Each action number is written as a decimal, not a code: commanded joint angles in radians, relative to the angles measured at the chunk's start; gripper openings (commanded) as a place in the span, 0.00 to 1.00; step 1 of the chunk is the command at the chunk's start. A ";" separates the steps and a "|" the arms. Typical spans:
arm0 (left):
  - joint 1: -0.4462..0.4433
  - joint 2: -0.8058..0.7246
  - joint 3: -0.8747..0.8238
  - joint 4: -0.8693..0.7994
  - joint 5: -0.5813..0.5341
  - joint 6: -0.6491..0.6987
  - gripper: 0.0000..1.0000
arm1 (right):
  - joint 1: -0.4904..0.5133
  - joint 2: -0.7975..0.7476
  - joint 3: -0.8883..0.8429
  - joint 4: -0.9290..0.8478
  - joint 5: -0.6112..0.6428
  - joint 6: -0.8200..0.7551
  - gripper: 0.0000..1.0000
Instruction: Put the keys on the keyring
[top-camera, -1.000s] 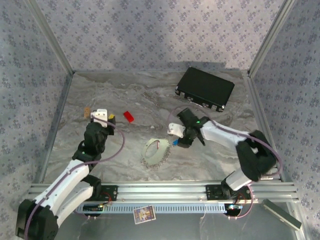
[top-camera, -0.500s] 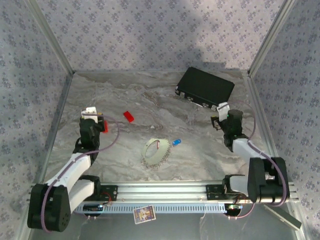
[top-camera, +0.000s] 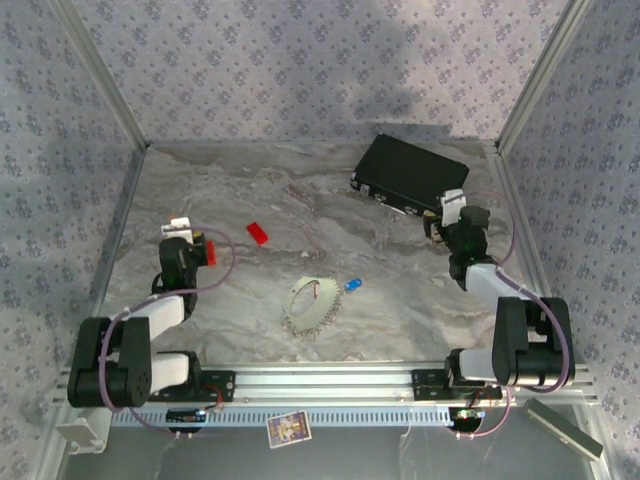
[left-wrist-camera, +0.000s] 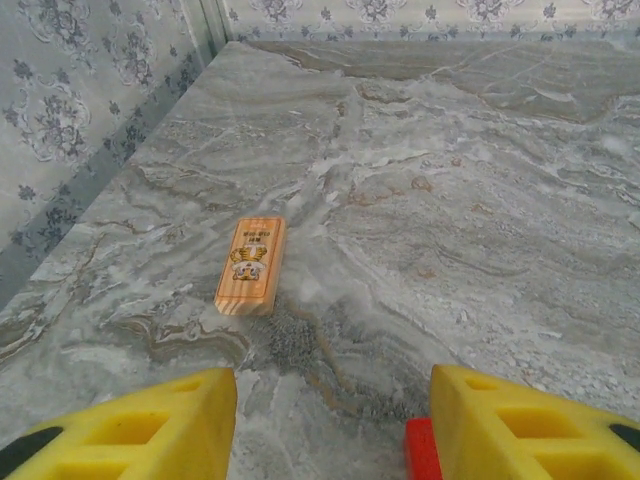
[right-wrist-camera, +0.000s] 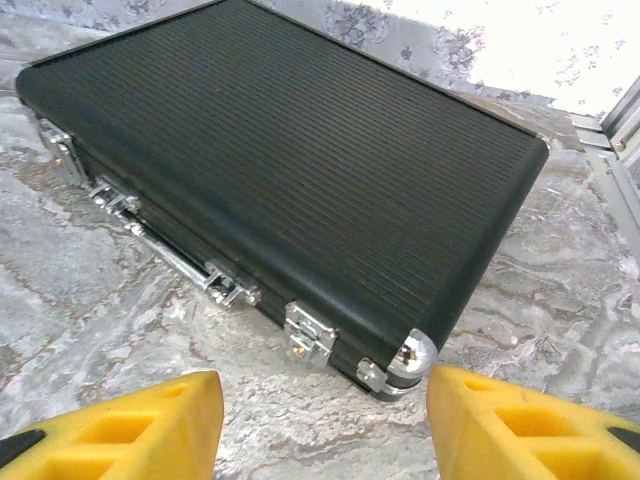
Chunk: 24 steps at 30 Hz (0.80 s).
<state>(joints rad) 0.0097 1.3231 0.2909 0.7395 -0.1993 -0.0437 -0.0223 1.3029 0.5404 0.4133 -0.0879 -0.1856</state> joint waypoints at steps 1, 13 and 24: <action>0.023 0.067 0.025 0.131 0.105 -0.025 0.52 | -0.015 -0.032 -0.026 -0.043 -0.039 -0.019 0.58; 0.026 0.207 0.083 0.146 0.237 0.028 0.59 | -0.045 0.177 -0.207 0.454 -0.132 0.099 0.58; -0.026 0.209 0.108 0.100 0.113 0.044 1.00 | -0.045 0.216 -0.152 0.390 -0.043 0.137 0.69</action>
<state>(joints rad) 0.0151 1.5322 0.3988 0.8253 -0.0223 -0.0235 -0.0715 1.5230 0.3653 0.7826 -0.1730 -0.0692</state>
